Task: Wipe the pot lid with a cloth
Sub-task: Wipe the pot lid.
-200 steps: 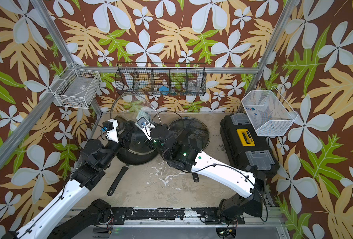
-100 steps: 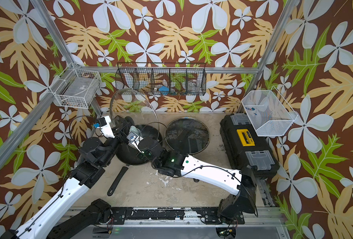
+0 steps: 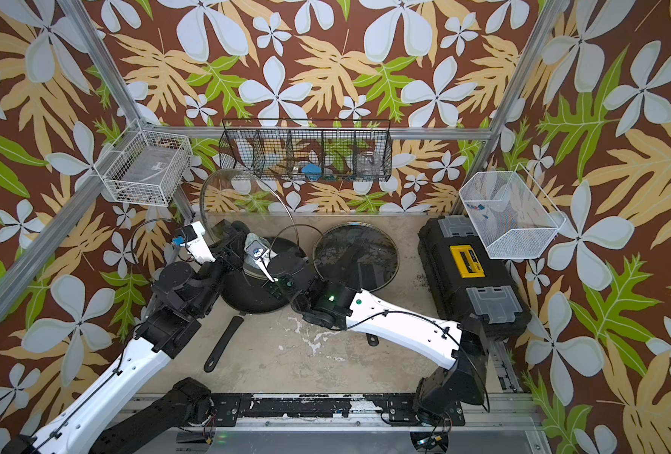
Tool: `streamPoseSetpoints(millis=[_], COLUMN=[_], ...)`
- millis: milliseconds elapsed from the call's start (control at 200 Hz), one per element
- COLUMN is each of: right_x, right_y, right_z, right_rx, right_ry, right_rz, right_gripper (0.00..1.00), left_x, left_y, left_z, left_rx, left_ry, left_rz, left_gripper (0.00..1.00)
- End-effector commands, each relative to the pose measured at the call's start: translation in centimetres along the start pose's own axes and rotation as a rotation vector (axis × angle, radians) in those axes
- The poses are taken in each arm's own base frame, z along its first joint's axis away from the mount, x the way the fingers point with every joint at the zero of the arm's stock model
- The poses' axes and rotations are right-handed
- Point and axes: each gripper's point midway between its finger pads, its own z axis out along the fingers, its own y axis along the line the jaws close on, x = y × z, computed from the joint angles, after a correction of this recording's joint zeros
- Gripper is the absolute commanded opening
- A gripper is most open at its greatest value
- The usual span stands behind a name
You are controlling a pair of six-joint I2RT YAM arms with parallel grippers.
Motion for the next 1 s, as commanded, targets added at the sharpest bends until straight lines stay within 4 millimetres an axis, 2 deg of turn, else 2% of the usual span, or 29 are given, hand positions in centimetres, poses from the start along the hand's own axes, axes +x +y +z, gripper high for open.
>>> streamPoseSetpoints(millis=[0,70,120,335,505,671,791,996], right_x=[-0.3,-0.3,-0.4,-2.4,-4.1,-5.2,-4.3,-1.6], right_y=[0.9,1.5,1.2,-2.8,-6.2,-8.0,-6.6,-0.8], right_z=[0.4,0.5,0.4,-2.0,-3.6,-3.6,-2.8,-1.5], right_rx=[-0.011,-0.023,-0.014,0.105,0.182,0.232,0.177,0.039], right_ry=[-0.003,0.002,-0.001,-0.045,-0.081,-0.083,-0.068,-0.026], right_rz=[0.009,0.003,0.005,0.004,0.003,-0.027,-0.022,-0.031], right_gripper=[0.00,0.00,0.00,0.00,0.00,0.00,0.00,0.00], left_x=[-4.6,-4.5,-4.4,-4.0,-4.1,-3.9,-4.3,-4.7], left_y=[-2.6,-2.8,-2.9,-2.3,-3.3,-4.3,-4.5,-5.2], left_z=[-0.6,-0.5,-0.4,-0.2,-0.5,-0.9,-1.3,-1.5], left_rx=[0.089,0.096,0.099,0.072,0.131,0.186,0.191,0.217], left_ry=[-0.142,-0.128,-0.120,-0.119,-0.141,-0.162,-0.189,-0.191], left_rz=[-0.119,-0.144,-0.155,-0.128,0.041,0.236,0.292,0.312], left_gripper=[0.00,0.00,0.00,0.00,0.00,0.00,0.00,0.00])
